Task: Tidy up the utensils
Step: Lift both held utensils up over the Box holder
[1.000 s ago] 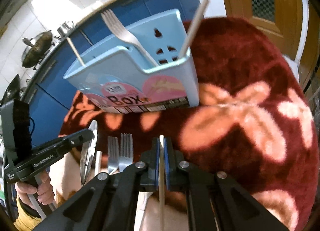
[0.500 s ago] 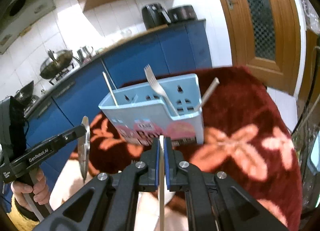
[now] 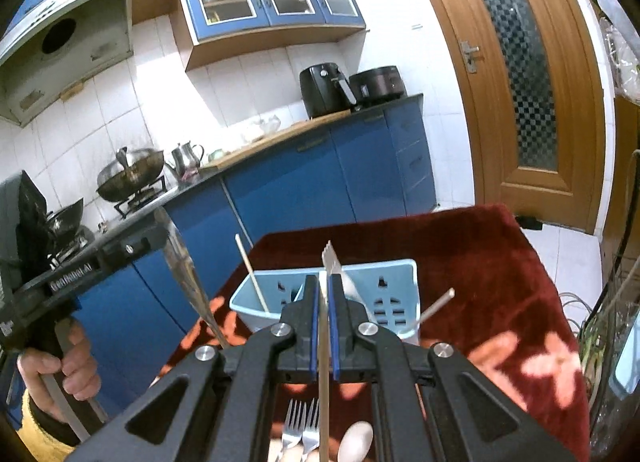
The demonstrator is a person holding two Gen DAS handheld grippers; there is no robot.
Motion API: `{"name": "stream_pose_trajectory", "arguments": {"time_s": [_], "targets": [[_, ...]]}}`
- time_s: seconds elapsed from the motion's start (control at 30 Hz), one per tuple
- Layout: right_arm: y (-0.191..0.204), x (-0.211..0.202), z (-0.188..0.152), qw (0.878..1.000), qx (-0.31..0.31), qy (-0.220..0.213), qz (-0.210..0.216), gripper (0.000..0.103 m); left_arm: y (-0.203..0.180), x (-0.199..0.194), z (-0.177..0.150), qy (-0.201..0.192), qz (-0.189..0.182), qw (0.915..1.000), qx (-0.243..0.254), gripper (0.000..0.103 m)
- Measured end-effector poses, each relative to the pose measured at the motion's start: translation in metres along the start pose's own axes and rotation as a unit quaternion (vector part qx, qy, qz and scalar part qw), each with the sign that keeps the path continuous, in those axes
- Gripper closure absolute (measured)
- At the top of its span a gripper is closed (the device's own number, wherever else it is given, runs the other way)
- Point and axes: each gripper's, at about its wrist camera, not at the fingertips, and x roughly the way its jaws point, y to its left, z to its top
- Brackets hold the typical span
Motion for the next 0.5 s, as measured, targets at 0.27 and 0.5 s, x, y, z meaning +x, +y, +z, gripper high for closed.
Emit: {"name": "stream_pose_trajectory", "arguments": {"time_s": [0.27, 0.5], "targets": [[-0.009, 0.01, 0.02, 1.0, 0.001, -0.024, -0.006, 0.097, -0.005, -0.006, 0.059, -0.057, 0.018, 0.9982, 0.009, 0.103], [-0.012, 0.027, 0.035, 0.999, -0.004, -0.047, -0.018, 0.097, -0.004, 0.016, 0.067, -0.064, 0.031, 0.9974, 0.013, 0.103]]}}
